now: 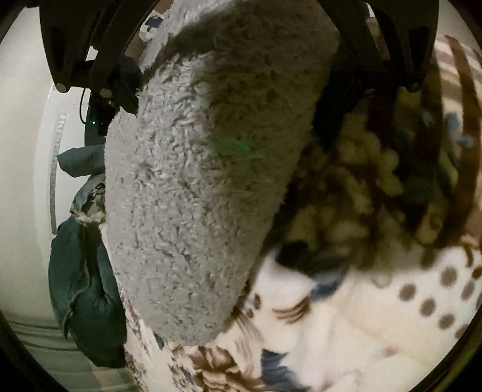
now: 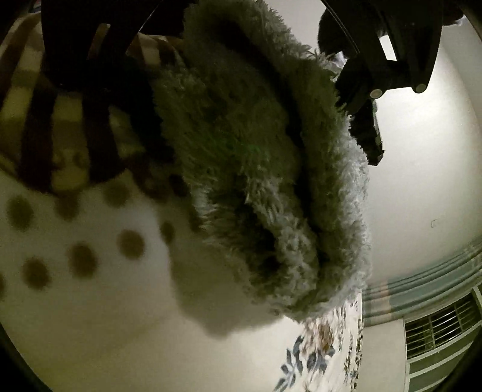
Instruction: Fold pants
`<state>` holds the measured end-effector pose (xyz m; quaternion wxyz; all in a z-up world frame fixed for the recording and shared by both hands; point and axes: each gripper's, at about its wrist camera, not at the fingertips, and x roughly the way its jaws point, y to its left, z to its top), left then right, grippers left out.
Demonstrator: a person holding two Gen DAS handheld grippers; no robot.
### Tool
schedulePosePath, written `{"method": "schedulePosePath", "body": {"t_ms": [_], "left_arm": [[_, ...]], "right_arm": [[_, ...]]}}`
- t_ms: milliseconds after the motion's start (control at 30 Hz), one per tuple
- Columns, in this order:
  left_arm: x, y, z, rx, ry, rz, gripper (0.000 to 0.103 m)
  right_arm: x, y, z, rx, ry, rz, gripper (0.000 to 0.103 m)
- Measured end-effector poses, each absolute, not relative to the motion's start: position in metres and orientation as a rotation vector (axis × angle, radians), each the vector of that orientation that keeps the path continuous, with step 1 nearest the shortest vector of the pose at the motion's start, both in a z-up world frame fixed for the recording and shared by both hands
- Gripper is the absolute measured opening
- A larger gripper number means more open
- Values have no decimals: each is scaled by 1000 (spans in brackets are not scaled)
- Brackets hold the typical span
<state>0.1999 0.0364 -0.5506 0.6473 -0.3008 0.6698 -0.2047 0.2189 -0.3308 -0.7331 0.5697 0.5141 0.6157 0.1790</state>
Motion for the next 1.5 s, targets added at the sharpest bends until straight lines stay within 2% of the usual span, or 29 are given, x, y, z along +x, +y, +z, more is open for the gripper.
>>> {"method": "schedulePosePath", "body": {"t_ms": [67, 100, 133, 167, 200, 267, 367, 633, 767, 900, 1067, 1233, 1433, 1500], "left_arm": [[199, 33, -544, -690, 1490, -492, 67], [198, 34, -541, -685, 1480, -496, 63], [199, 33, -539, -690, 1471, -500, 54], [198, 34, -536, -702, 1457, -506, 49], [196, 36, -533, -708, 1447, -502, 47], [195, 40, -528, -733, 1436, -500, 44], [197, 48, -514, -779, 1414, -495, 42], [238, 54, -442, -784, 1289, -542, 42], [307, 63, -415, -766, 1223, -572, 42], [409, 81, -405, -757, 1169, -596, 42], [555, 104, -419, -729, 1116, -610, 42], [657, 130, -460, -734, 1105, -585, 42], [715, 156, -526, -698, 1201, -519, 45], [719, 165, -543, -706, 1237, -520, 51]], "right_arm": [[228, -328, -731, 1208, 1443, 454, 103], [231, -323, -728, 1210, 1423, 476, 102], [233, -319, -725, 1205, 1409, 480, 94], [236, -314, -722, 1192, 1410, 492, 71], [240, -306, -720, 1174, 1415, 503, 60], [244, -299, -714, 1154, 1401, 482, 52], [250, -297, -695, 1156, 1359, 485, 48], [307, -289, -627, 1128, 1291, 492, 46], [382, -279, -596, 1102, 1244, 493, 46], [489, -268, -579, 1075, 1191, 487, 46], [643, -243, -588, 1053, 1138, 481, 46], [773, -219, -620, 1015, 1148, 474, 46], [842, -197, -665, 932, 1233, 406, 46], [844, -203, -677, 932, 1247, 367, 48]]}}
